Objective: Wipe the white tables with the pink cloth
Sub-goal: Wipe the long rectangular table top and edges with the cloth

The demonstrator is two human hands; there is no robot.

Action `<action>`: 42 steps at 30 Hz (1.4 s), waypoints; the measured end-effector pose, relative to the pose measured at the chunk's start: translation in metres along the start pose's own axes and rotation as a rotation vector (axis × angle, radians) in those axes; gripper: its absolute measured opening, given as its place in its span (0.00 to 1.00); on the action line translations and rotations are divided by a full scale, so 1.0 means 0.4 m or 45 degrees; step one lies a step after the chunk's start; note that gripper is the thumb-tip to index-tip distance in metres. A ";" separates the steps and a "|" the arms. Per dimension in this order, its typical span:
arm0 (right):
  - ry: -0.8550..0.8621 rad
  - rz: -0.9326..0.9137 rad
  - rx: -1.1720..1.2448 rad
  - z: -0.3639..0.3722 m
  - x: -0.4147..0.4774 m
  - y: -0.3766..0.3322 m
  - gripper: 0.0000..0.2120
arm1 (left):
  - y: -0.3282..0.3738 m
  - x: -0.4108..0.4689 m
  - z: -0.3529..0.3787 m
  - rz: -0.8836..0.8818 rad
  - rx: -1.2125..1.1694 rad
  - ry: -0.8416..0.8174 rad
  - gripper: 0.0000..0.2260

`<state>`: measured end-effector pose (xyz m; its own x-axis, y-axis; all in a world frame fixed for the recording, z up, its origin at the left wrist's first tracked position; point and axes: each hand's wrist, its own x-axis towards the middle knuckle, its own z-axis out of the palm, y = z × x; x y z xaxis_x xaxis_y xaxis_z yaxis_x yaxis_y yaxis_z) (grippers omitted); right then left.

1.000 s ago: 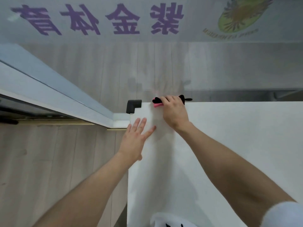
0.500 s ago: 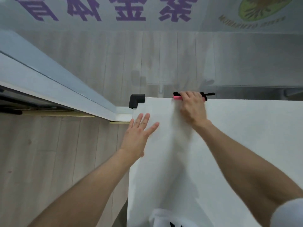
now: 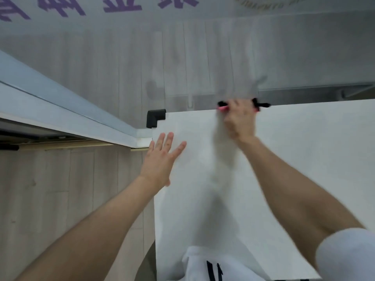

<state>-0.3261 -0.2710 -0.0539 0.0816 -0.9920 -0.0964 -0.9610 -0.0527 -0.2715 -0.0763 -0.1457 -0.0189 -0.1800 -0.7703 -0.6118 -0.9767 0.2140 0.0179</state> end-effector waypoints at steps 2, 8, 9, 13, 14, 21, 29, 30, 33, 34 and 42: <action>-0.099 -0.159 0.045 0.055 -0.003 -0.187 0.16 | 0.008 0.004 -0.007 -0.004 0.034 -0.008 0.70; -0.184 -0.403 0.200 0.023 0.004 -0.192 0.22 | 0.009 0.002 -0.012 0.005 0.077 -0.041 0.70; -0.109 -0.350 0.179 -0.001 0.007 -0.097 0.21 | 0.007 0.003 -0.008 0.007 0.072 -0.041 0.70; 0.047 0.053 0.077 -0.082 0.006 0.196 0.23 | 0.012 0.001 -0.015 -0.001 0.059 -0.033 0.68; 0.060 0.127 0.060 -0.074 0.007 0.179 0.22 | 0.015 0.001 -0.018 0.005 0.065 -0.038 0.68; -0.252 -0.306 0.202 0.053 0.000 -0.333 0.21 | 0.022 -0.008 -0.047 0.009 0.130 -0.076 0.70; 0.087 0.080 0.017 -0.090 0.030 0.360 0.12 | 0.034 -0.004 -0.101 0.034 0.253 -0.181 0.60; 0.121 0.168 -0.011 -0.091 0.028 0.369 0.11 | 0.039 0.003 -0.119 0.031 0.263 -0.158 0.56; 0.214 0.140 0.060 -0.022 0.014 0.168 0.07 | 0.073 0.032 -0.173 0.118 0.339 -0.040 0.42; 0.143 -0.003 0.116 0.002 0.007 0.075 0.07 | 0.092 0.042 -0.187 0.159 0.365 -0.014 0.41; -0.002 -0.015 0.070 -0.154 0.016 0.408 0.18 | 0.298 0.146 -0.238 0.436 0.333 -0.001 0.60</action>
<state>-0.4986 -0.2929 -0.0399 0.0934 -0.9912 -0.0940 -0.9441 -0.0582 -0.3246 -0.2145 -0.2224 0.0227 -0.4884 -0.6279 -0.6060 -0.7978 0.6026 0.0187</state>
